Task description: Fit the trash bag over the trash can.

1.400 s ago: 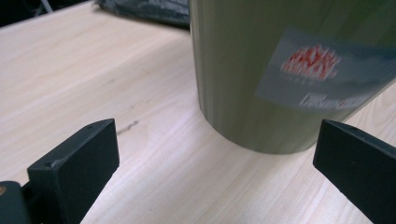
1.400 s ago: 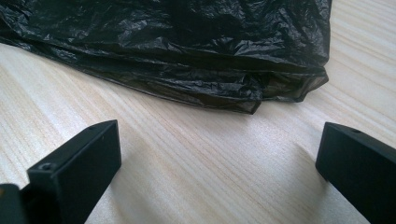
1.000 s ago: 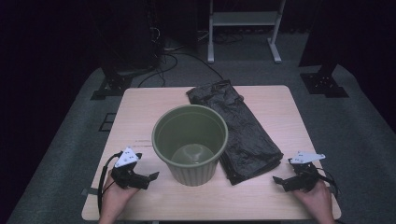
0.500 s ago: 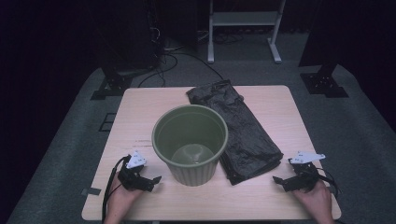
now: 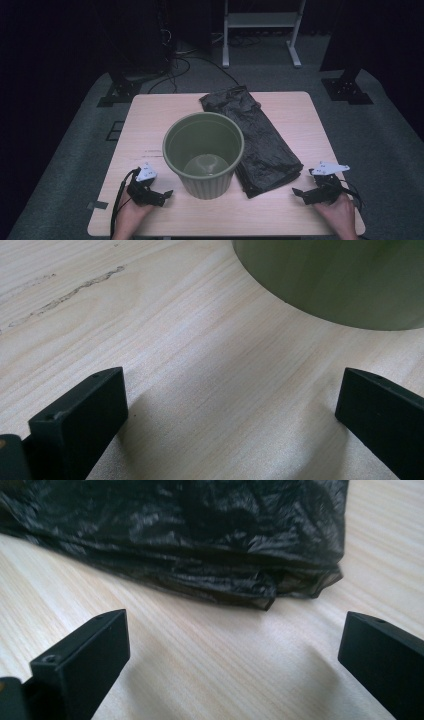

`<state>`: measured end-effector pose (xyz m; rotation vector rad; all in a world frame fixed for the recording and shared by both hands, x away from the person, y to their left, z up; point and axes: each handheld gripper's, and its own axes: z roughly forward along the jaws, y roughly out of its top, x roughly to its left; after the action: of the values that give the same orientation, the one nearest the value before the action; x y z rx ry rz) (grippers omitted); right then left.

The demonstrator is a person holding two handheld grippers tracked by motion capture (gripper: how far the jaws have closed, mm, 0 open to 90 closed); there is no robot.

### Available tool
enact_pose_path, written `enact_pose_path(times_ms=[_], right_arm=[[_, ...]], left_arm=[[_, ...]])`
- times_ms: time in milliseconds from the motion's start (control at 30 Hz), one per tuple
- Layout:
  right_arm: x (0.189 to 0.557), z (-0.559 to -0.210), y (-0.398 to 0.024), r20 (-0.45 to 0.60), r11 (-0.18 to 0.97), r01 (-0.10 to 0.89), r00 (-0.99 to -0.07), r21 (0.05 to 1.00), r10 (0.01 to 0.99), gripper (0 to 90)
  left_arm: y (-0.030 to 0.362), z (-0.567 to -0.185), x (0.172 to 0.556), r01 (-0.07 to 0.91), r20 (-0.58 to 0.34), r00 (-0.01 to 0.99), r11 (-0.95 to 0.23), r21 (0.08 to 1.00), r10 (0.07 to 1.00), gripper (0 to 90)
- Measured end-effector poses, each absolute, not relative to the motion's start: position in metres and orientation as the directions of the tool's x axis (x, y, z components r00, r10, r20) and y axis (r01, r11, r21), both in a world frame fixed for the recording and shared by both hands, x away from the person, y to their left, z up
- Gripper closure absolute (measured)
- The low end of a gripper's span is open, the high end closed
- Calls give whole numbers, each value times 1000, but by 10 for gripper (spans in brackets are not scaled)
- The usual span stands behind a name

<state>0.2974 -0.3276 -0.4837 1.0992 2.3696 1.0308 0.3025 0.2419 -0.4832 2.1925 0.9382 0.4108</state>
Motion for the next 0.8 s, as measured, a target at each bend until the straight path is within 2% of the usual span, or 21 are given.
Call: enact_pose_path(times_ms=[233,300,333,633,800], right_arm=[[302,-471,-321,23,407,507,-646,760,763,0],[305,-470,-320,32,403,510,-649,760,760,109],[306,-469,-320,39,396,506,-651,766,758,136],[326,-470,-316,42,376,516,-629,770,776,140],[338,-479,-314,35,397,561,-607,726,794,217]], left_arm=[[242,-483,303,503,13,687,-488,713,727,0],[242,-483,303,503,13,687,-488,713,726,0],[242,-483,303,503,13,687,-488,713,727,0],[242,-483,303,503,12,687,-488,713,726,0],[242,-483,303,503,12,687,-488,713,727,0]])
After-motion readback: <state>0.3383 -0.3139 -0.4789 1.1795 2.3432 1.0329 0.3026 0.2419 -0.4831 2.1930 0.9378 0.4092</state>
